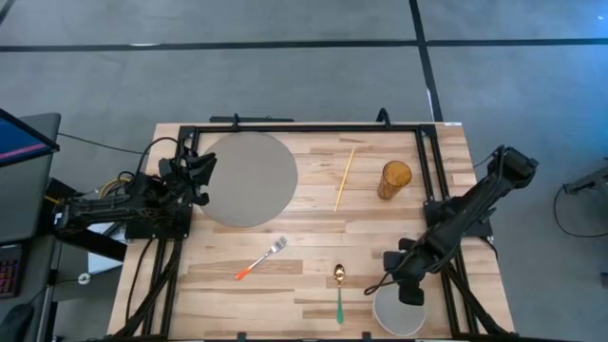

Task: Pick & Place Utensil
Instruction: Put the gray bowl on the gray mat

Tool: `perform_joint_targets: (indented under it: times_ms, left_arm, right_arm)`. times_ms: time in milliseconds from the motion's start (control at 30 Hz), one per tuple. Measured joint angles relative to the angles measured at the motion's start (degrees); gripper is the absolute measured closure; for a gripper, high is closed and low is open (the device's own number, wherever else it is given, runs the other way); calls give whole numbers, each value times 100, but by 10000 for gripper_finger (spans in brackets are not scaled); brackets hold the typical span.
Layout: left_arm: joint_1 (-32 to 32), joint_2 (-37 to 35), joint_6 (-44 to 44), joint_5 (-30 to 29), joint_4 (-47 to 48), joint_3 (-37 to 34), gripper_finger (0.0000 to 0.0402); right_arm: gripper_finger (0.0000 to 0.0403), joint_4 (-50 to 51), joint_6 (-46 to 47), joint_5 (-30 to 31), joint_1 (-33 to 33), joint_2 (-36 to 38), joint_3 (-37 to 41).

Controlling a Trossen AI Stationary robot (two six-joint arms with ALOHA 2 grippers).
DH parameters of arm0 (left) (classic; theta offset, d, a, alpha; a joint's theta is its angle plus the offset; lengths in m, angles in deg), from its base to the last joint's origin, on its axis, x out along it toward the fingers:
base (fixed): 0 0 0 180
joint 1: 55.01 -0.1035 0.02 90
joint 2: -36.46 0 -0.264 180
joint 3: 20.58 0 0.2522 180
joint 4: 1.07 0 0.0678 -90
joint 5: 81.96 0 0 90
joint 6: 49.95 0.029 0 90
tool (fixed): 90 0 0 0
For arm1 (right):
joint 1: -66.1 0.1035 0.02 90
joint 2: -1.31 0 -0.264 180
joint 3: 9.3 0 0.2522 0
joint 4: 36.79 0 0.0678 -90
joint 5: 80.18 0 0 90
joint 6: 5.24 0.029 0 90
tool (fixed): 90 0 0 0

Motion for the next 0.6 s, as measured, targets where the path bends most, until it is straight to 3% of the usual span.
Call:
perform_joint_targets:
  times_ms: [333, 600]
  left_arm:
    - [0, 0, -2, -2, -10, 0, 322]
    - [0, 0, -2, 0, -50, 0, 322]
  right_arm:
    - [328, -47, 8, -38, -95, -798, 0]
    - [328, -60, 340, -615, -476, -795, -2]
